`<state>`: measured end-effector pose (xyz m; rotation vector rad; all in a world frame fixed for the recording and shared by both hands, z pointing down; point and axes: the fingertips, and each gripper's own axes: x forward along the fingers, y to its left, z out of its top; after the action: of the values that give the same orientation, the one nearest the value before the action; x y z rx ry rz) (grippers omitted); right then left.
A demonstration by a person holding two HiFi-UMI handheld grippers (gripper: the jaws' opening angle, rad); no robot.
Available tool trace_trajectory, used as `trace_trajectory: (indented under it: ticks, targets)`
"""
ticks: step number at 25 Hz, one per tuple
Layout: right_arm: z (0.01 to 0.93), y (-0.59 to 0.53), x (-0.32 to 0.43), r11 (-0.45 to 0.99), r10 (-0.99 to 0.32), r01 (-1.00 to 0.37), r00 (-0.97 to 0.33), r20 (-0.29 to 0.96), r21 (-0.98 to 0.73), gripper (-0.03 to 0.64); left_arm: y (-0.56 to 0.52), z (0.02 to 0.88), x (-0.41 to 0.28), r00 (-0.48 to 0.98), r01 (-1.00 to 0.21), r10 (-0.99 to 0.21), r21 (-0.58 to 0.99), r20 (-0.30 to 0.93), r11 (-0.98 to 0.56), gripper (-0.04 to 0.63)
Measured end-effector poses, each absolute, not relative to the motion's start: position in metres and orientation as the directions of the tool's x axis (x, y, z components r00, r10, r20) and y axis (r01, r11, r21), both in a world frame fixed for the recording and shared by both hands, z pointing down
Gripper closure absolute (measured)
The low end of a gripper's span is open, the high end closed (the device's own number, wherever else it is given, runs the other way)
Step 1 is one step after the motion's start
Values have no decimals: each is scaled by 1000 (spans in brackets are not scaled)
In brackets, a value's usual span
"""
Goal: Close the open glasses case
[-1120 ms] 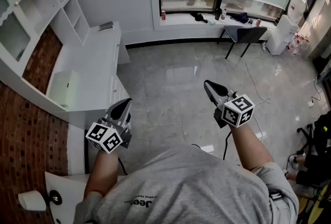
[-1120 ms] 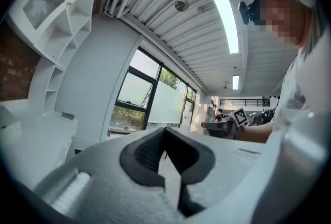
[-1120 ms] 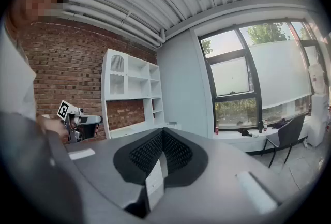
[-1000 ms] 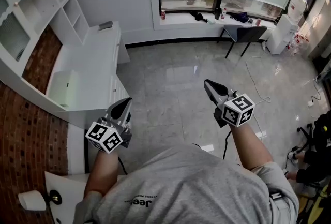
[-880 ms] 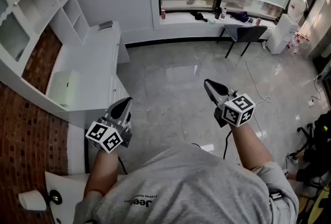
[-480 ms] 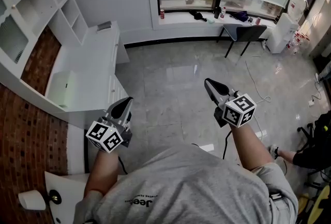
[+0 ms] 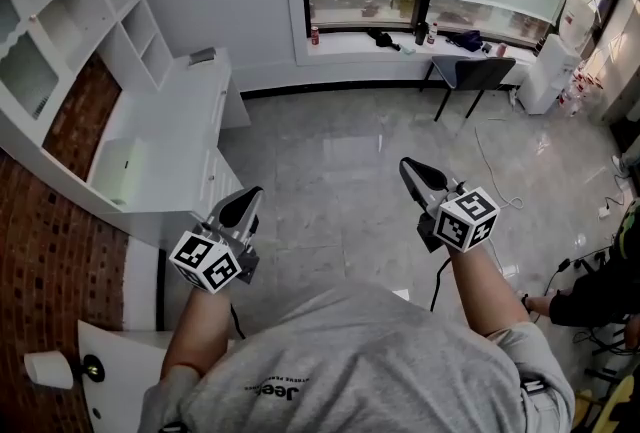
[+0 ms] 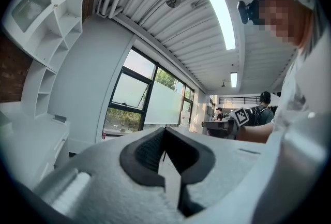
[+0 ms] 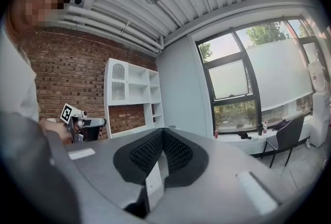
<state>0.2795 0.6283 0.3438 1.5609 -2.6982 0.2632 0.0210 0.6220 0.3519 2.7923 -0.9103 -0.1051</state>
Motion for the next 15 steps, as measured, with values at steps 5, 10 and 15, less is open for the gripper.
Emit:
trace_trajectory:
  ticks: [5, 10, 15]
  targets:
    - [340, 648, 318, 502, -851, -854, -516, 93, -137, 606, 643, 350, 66, 814, -564, -581, 221, -15, -796, 597]
    - [345, 656, 339, 513, -844, -846, -528, 95, -146, 606, 656, 358, 94, 822, -556, -570, 223, 3, -800, 597]
    - [353, 653, 343, 522, -835, -837, -541, 104, -162, 606, 650, 360, 98, 814, -567, -581, 223, 5, -793, 597]
